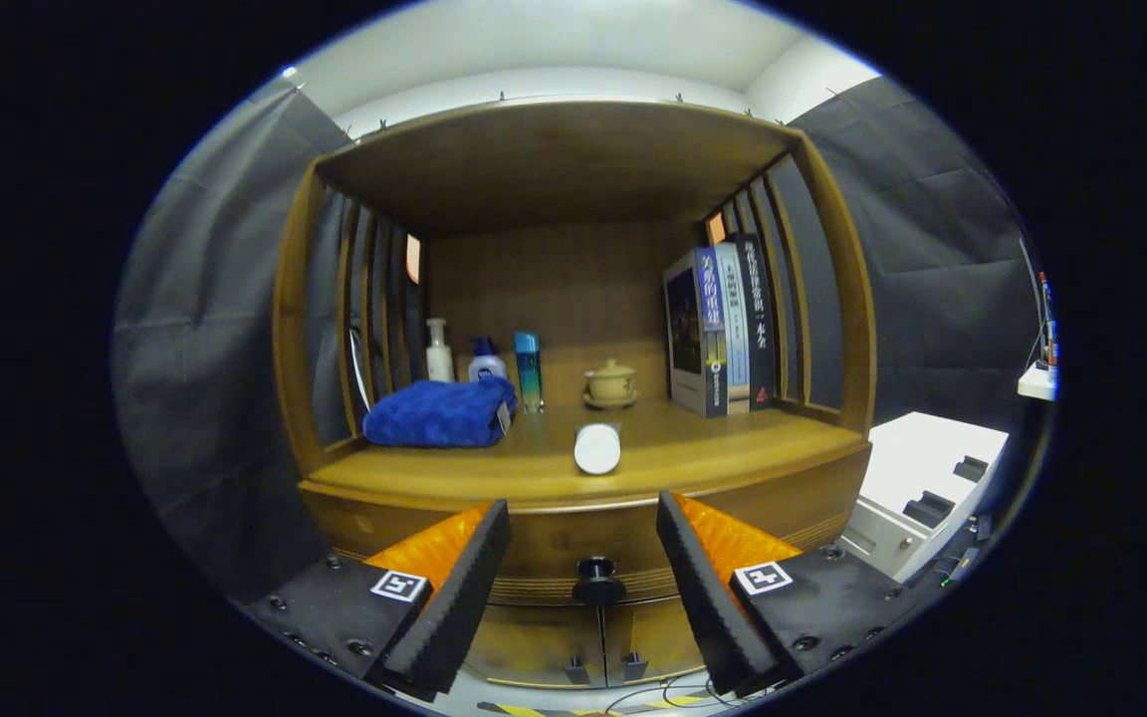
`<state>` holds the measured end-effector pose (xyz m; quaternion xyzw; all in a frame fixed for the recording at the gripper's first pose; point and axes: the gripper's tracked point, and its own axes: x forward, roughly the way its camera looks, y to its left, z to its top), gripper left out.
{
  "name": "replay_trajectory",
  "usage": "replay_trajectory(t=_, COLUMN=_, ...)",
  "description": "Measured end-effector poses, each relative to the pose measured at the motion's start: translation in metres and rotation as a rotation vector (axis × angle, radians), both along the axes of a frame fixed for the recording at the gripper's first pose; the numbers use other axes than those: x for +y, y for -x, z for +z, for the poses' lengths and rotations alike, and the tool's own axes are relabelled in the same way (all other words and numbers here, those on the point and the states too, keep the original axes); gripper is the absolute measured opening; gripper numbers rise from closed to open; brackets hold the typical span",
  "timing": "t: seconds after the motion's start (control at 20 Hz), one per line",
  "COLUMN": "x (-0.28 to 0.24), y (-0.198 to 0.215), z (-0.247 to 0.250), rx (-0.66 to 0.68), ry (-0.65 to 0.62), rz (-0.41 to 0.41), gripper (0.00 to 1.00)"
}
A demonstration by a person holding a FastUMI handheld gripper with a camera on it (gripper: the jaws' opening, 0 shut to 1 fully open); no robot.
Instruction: Pull open the drawer, take out the items inside it, and place them on the countertop above the cabinet.
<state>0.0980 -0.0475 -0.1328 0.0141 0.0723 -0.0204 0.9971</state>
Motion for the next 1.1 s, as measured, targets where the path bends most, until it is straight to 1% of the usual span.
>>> replay_trajectory(t=0.15, x=0.007, y=0.026, z=0.036, rx=-0.030, ry=0.001, rz=0.043, gripper=0.97)
replay_trajectory(t=0.25, x=0.009, y=0.043, z=0.059, rx=-0.044, ry=0.023, rz=0.063, gripper=0.97)
replay_trajectory(t=0.4, x=0.007, y=0.068, z=0.084, rx=-0.059, ry=0.069, rz=0.073, gripper=0.97)
replay_trajectory(t=0.5, x=0.007, y=0.081, z=0.096, rx=-0.059, ry=0.076, rz=0.082, gripper=0.96)
replay_trajectory(t=0.6, x=0.007, y=0.090, z=0.107, rx=-0.058, ry=0.059, rz=0.088, gripper=0.96)
replay_trajectory(t=0.75, x=0.002, y=0.099, z=0.126, rx=-0.100, ry=0.044, rz=0.088, gripper=0.96)
replay_trajectory(t=0.9, x=-0.001, y=0.103, z=0.132, rx=-0.112, ry=0.075, rz=0.073, gripper=0.96)
replay_trajectory(t=1.1, x=0.006, y=0.102, z=0.131, rx=-0.109, ry=0.064, rz=0.089, gripper=0.96)
